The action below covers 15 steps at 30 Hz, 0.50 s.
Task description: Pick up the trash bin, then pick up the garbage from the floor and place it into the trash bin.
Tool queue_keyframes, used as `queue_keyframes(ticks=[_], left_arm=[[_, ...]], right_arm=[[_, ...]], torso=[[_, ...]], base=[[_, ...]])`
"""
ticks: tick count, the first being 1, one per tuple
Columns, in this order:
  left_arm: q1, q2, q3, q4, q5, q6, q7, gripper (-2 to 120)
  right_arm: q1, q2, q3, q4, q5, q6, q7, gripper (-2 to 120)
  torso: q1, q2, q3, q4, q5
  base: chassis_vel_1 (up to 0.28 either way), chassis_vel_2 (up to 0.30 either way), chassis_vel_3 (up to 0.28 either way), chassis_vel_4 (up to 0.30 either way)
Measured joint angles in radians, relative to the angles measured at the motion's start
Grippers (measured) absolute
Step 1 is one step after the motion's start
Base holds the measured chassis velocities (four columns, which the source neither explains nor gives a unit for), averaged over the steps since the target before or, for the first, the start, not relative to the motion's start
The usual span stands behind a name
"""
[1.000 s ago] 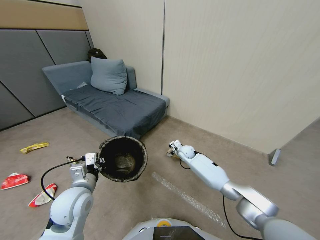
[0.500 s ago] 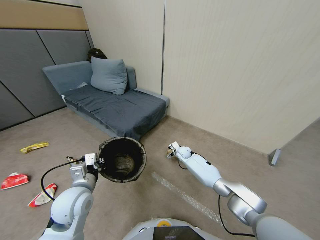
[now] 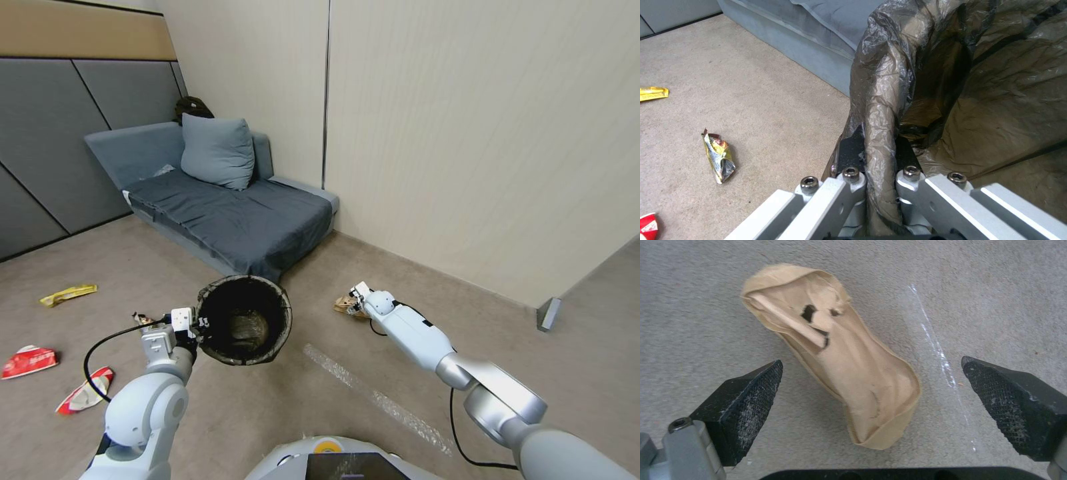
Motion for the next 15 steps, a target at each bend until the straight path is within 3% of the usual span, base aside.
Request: queue_keyframes(ticks=[6,15], left_arm=[[-0.003,-0.004,0.005,0.005,0.002,0.000,0.000,0],[-0.004,0.001,0.002,0.011,0.003,0.000,0.003,0]], right_arm=[[0.004,0.008,0.003,-0.011,-0.001,0.004,-0.006,100],[0.057,0.075,0.014,-0.165,-0.077,0.059,-0.041,100]], torso=[[0.000,0.000,0.000,-0.0001,0.0000],[0.000,0.000,0.000,-0.0001,-0.0002]], base=[[0.000,0.000,0.000,0.000],[0.000,0.000,0.000,0.000]])
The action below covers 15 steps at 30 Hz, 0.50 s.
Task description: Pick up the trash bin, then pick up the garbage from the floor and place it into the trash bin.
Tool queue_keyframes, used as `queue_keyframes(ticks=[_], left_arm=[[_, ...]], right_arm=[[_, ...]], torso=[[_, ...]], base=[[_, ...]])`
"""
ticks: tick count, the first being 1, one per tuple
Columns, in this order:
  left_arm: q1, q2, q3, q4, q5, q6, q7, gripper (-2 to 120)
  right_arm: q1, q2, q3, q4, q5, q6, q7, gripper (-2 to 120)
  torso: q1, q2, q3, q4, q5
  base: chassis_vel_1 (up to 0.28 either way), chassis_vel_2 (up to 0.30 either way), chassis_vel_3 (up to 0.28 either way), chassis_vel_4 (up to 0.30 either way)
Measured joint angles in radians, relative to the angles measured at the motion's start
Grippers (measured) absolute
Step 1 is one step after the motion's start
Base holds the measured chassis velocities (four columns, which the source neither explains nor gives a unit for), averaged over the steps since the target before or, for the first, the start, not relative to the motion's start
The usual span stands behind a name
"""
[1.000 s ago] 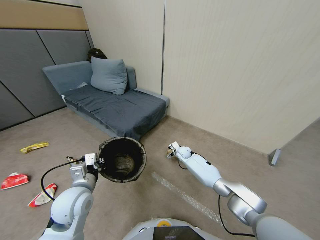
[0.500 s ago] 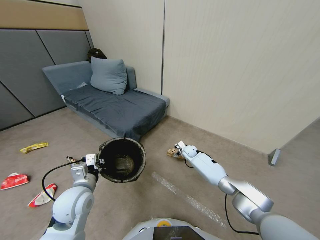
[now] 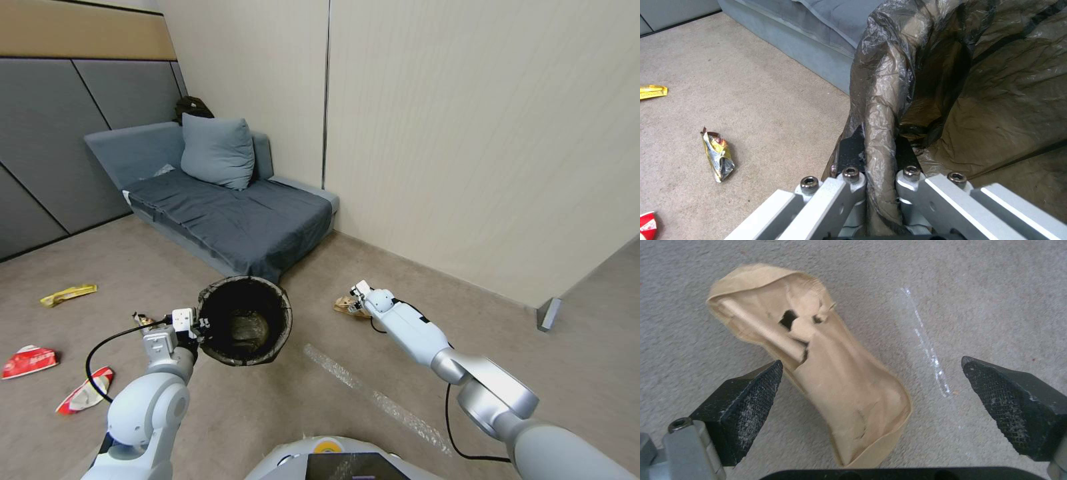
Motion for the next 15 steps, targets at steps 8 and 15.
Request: queue_keyframes(ticks=[8,15], left_arm=[[-0.005,-0.001,0.000,0.004,0.000,0.000,0.001,0],[-0.007,0.001,0.001,0.008,0.000,0.000,0.004,0]], right_arm=[[0.034,0.038,-0.006,-0.058,-0.017,0.015,-0.018,100],[0.057,0.079,-0.002,-0.144,-0.049,0.047,-0.025,100]], torso=[[0.000,0.000,0.000,0.0002,0.0001],[0.000,0.000,0.000,0.0001,0.0001]], base=[[0.000,0.000,0.000,0.000],[0.000,0.000,0.000,0.000]])
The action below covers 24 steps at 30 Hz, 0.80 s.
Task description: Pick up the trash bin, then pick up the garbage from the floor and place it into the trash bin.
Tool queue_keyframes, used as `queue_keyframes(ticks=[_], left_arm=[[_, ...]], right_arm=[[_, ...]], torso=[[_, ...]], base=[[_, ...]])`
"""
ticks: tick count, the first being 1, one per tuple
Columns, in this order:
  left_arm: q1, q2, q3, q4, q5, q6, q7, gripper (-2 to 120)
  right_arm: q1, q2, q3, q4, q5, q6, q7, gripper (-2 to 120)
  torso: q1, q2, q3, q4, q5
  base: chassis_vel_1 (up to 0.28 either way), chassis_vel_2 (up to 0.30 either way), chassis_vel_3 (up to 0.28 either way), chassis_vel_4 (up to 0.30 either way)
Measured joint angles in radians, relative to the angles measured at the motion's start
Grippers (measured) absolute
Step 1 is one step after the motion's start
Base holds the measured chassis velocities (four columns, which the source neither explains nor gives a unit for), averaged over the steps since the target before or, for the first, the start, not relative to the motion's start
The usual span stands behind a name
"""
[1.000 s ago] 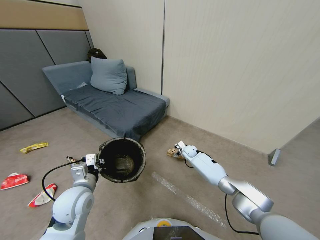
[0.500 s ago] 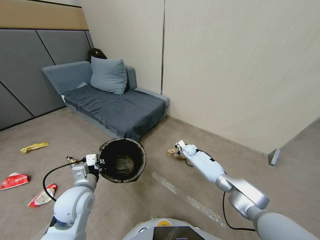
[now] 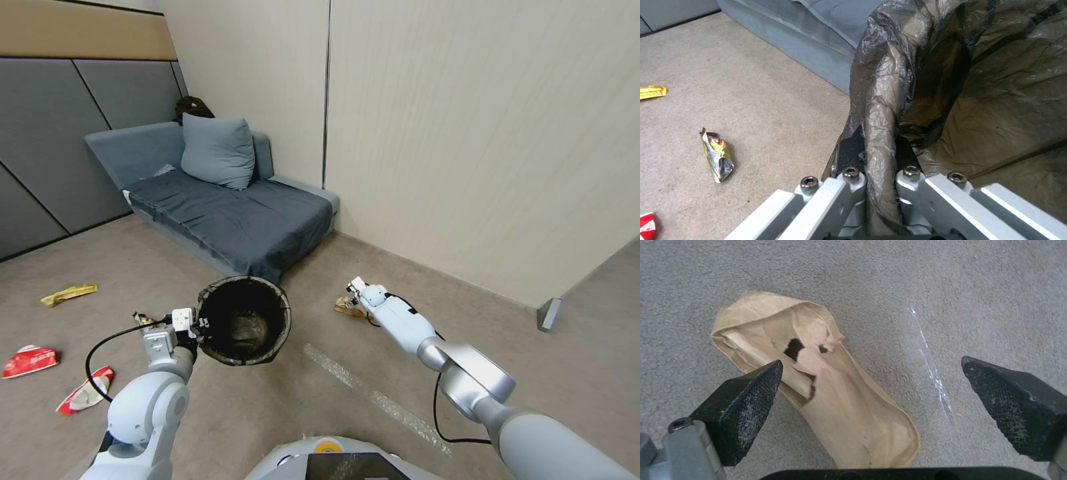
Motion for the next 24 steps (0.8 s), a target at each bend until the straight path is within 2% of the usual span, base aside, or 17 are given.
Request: queue_keyframes(ticks=[24], left_arm=[[-0.013,0.005,0.000,0.021,0.008,0.000,0.010,0]], right_arm=[[-0.032,0.008,-0.013,0.015,-0.039,0.011,-0.002,100]], torso=[[0.000,0.000,0.000,-0.0001,0.0001]], base=[[0.000,0.000,0.000,0.000]])
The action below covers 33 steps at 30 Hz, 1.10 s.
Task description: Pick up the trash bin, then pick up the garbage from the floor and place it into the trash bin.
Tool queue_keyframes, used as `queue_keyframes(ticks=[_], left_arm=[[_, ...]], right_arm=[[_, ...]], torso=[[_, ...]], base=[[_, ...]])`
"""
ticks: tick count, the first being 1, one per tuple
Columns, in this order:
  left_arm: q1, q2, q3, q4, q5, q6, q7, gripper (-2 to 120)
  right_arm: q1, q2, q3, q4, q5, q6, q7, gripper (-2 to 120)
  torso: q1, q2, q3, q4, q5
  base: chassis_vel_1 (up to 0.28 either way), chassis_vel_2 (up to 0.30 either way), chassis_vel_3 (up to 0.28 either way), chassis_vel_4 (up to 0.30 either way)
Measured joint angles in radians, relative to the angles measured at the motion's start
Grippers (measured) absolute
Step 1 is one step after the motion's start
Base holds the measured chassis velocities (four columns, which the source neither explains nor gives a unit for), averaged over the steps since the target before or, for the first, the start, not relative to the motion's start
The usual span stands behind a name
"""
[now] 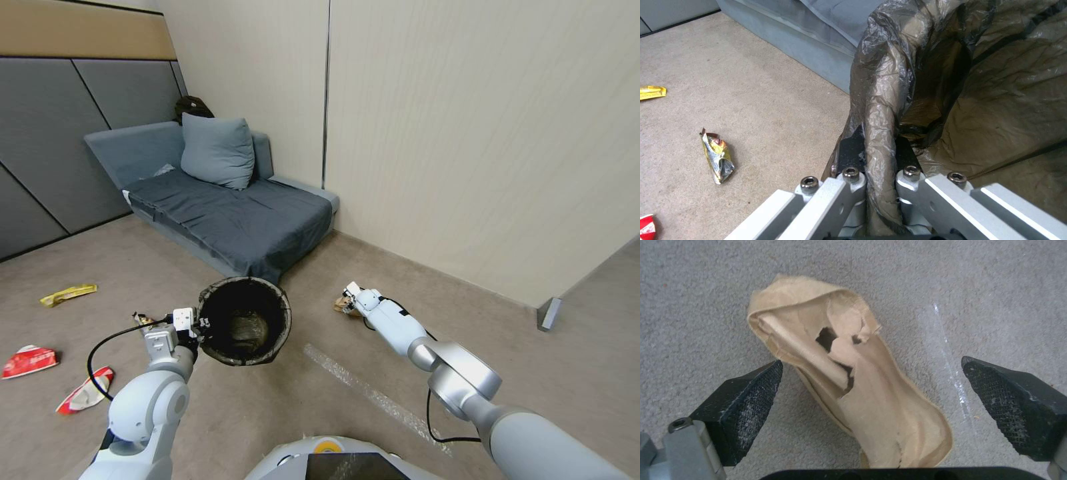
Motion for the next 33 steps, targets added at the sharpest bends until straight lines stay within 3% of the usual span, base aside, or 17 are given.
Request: queue_keyframes(ticks=[25,33], left_arm=[[0.004,-0.006,-0.001,0.011,0.021,-0.004,0.006,0],[0.003,-0.010,0.001,0.011,0.026,-0.008,0.007,0]], right_arm=[[0.026,0.054,0.036,-0.154,-0.067,0.088,-0.025,100],[0.017,0.058,0.057,-0.154,-0.092,0.094,-0.029,100]], torso=[[0.000,0.000,0.000,0.0000,0.0000],[0.000,0.000,0.000,0.0000,0.0001]], base=[[0.000,0.000,0.000,0.000],[0.000,0.000,0.000,0.000]])
